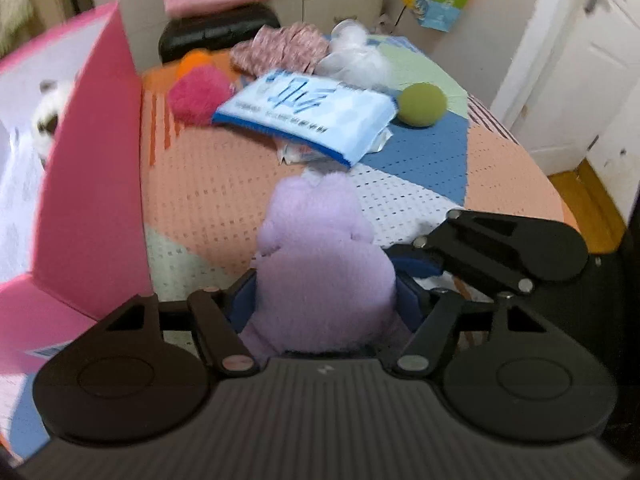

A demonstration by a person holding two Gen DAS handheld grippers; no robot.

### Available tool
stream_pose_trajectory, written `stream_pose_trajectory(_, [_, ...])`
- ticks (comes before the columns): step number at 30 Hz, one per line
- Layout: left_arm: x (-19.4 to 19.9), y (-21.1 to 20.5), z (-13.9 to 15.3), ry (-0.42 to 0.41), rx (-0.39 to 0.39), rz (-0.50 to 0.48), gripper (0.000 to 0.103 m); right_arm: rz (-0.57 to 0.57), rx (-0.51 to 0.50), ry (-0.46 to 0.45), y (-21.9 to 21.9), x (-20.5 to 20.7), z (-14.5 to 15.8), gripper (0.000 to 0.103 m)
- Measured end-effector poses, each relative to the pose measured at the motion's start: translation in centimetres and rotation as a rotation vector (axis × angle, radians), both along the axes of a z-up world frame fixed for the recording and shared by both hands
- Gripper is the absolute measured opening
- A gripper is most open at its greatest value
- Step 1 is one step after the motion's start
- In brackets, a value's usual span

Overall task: Organize soft objects
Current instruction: 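Lift the lilac plush with the left tool and carry it into the box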

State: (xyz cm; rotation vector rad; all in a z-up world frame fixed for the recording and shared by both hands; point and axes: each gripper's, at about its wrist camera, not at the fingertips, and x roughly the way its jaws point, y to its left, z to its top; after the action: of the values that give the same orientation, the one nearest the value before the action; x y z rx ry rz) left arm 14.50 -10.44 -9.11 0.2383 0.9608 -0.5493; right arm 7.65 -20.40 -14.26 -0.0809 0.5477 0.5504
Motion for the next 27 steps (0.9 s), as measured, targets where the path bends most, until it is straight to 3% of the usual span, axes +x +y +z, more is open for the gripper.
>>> stream_pose_trajectory(7, [-1.0, 0.8, 1.1, 0.028, -0.030, -0.032, 0.068, 0.006, -0.019, 0.020, 0.5, -0.4, 1.3, 0.060])
stream_pose_trajectory(16, [-2.5, 3.1, 3.8, 0.142, -0.083, -0.050, 0.069, 0.065, -0.042, 0.106, 1.7, -0.9, 4.9, 0.060])
stream_pose_trajectory(27, [-4.8, 8.9, 8.1, 0.167, -0.134, 0.032, 0.069, 0.190, -0.133, 0.108, 6.7, -3.6, 9.7, 0.060])
